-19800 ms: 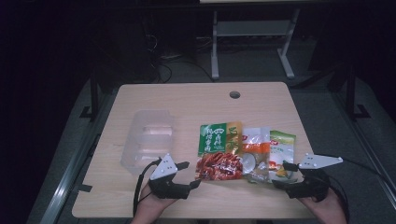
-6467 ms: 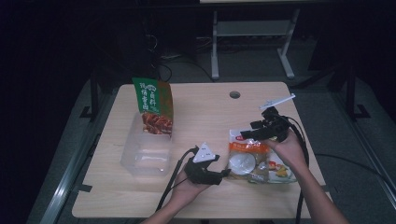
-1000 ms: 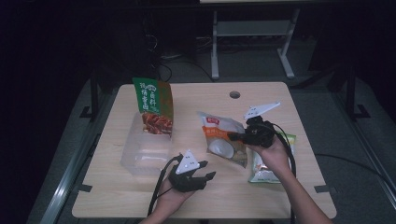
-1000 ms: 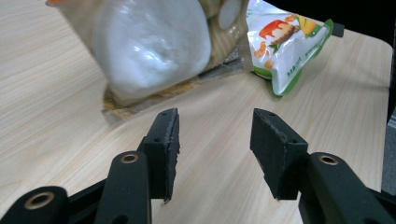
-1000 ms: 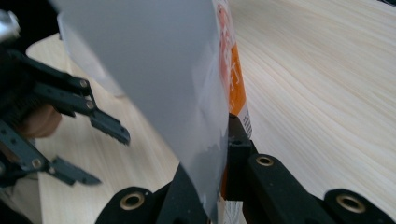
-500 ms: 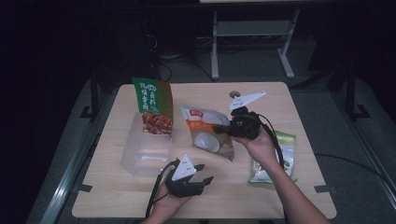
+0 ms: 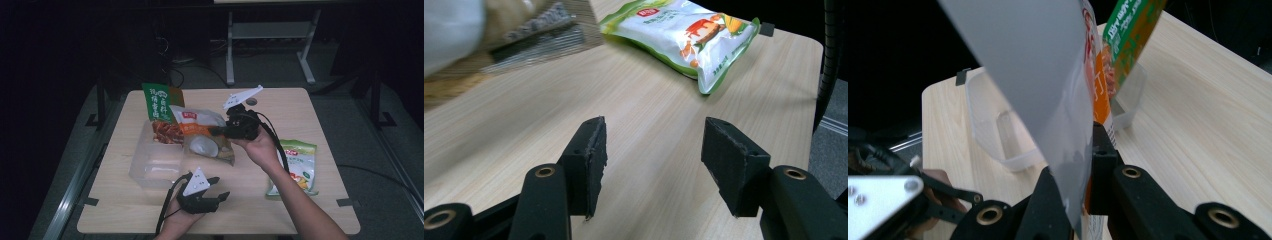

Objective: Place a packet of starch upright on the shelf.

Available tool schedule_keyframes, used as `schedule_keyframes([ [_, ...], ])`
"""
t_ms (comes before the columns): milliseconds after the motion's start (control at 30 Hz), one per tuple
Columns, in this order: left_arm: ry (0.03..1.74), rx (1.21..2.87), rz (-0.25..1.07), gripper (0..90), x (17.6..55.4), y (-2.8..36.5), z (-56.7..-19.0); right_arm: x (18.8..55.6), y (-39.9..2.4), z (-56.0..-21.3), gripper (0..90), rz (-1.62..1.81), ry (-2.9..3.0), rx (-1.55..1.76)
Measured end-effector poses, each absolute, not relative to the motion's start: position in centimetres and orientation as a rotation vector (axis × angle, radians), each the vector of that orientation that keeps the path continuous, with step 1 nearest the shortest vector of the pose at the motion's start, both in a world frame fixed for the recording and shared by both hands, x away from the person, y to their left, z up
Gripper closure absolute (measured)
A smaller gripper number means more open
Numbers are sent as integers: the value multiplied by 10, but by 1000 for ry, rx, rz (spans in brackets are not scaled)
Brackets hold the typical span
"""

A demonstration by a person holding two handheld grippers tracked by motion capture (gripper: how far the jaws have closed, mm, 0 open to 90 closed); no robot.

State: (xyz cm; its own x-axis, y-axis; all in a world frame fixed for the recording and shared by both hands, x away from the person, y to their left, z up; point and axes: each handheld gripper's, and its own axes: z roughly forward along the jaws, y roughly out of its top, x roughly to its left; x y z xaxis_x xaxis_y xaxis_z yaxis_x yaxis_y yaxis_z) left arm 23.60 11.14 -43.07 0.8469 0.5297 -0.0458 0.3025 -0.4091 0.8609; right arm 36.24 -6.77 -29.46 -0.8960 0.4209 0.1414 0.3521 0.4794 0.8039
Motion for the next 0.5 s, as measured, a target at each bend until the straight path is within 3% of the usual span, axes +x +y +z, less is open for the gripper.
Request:
schedule_keyframes([
  [500, 602, 2019, 293, 414, 233, 112, -431, 373, -26, -285, 899, 1435, 2657, 612],
])
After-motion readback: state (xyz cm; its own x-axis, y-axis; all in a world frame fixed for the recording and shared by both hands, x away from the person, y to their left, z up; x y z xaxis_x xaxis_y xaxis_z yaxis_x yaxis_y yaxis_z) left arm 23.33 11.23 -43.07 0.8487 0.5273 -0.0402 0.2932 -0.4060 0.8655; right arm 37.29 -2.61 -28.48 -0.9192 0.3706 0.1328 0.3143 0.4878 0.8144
